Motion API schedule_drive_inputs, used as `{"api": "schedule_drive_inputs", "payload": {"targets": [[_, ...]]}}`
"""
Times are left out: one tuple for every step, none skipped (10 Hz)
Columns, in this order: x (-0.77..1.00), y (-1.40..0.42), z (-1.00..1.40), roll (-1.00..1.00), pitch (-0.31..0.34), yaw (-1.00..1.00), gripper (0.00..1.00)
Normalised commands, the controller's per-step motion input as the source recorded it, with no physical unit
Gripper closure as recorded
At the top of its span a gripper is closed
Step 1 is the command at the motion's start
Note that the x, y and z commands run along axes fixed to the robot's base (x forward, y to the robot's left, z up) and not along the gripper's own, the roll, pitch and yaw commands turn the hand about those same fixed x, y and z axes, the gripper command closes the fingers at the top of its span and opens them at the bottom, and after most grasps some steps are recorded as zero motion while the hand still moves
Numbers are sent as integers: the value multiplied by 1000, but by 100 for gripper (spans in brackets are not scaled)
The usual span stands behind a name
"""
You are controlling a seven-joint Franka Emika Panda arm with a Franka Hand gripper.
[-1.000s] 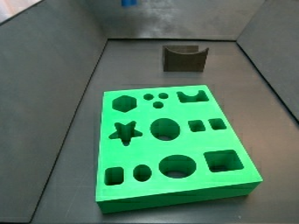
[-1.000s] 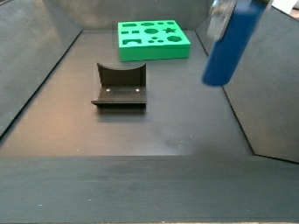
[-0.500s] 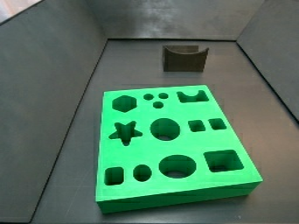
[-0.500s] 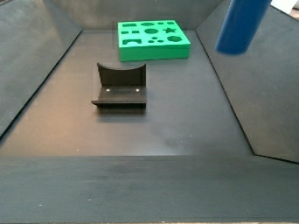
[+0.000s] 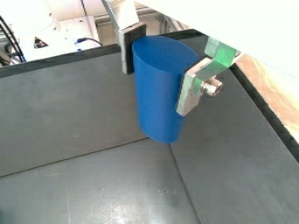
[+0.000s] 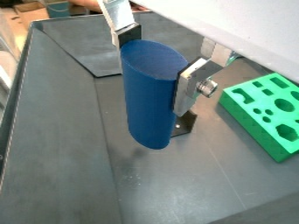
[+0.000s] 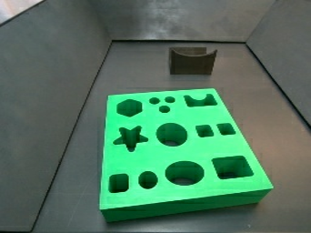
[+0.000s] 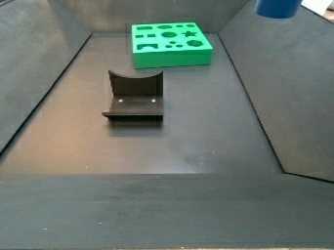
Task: Pick up the oval object. Move up. Move to above the board. Insert the oval object.
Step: Move to above the board.
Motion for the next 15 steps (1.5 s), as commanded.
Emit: {"api": "schedule_drive_inputs", "payload": {"targets": [[217,-1000,-28,151,259,-1000,100],[215,-1000,-28,160,255,-1000,100],[216,-1000,-28,130,244,-1000,100],[218,-1000,-27,134,256,-1000,100],[221,-1000,-25,120,259,-840,100],[227,-1000,-24,71,221,-578,100],[233,-1000,-23,27,194,-362,100],[241,-1000,-20,-14,170,-157,100],[247,-1000,-18,-27,154,-52,100],[253,-1000,-16,-14,138,-23,100],[260,-1000,-13,-13,122,-3,100],[265,-1000,-10,-4,115,-3,100],[279,-1000,-7,1,116,7,100],[287,-1000,-4,-2,117,7,100],[305,-1000,1,9,120,10,100]]}}
